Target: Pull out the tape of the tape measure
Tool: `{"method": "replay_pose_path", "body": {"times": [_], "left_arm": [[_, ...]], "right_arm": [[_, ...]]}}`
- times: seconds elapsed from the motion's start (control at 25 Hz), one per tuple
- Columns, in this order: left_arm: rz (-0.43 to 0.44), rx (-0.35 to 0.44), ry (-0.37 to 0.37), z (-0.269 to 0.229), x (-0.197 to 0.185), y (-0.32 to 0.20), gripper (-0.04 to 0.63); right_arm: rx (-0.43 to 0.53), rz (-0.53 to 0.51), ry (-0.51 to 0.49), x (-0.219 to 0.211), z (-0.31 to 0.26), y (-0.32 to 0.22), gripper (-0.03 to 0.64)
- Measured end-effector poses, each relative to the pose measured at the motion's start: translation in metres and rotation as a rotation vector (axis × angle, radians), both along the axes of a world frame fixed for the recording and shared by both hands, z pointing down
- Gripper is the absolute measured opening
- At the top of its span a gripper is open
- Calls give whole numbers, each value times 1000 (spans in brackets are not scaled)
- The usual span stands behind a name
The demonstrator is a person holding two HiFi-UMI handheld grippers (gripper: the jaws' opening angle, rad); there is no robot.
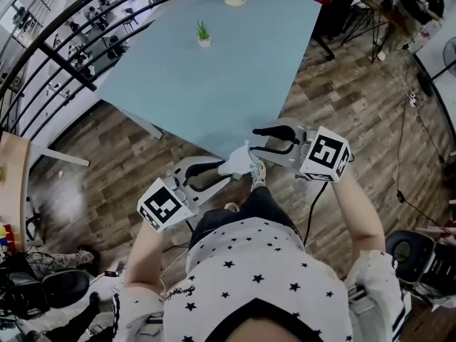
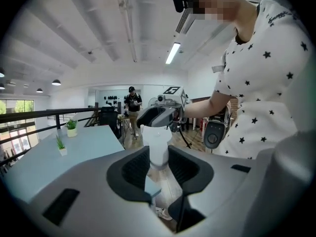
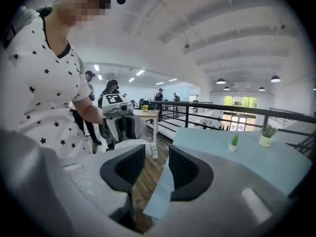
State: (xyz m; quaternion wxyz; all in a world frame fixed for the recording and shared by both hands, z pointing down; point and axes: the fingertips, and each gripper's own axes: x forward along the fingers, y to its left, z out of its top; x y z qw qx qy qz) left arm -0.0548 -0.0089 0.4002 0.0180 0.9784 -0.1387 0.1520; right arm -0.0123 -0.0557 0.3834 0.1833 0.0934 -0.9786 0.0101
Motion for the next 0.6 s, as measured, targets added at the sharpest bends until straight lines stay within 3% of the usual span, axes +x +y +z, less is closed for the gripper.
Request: {"method": "replay_pose_path", "body": {"times": [0.32, 0.44, 0.6], "left_arm": [[141, 23, -72, -8, -9, 30, 117], [135, -22, -21, -12, -5, 33, 117], [147, -40, -15, -14, -2, 34, 117]], "right_arm": [[-84, -283, 91, -12, -3, 41, 135], [-110, -351, 117, -11, -6, 46, 135], [-142, -419, 127, -9, -9, 53, 110]]}}
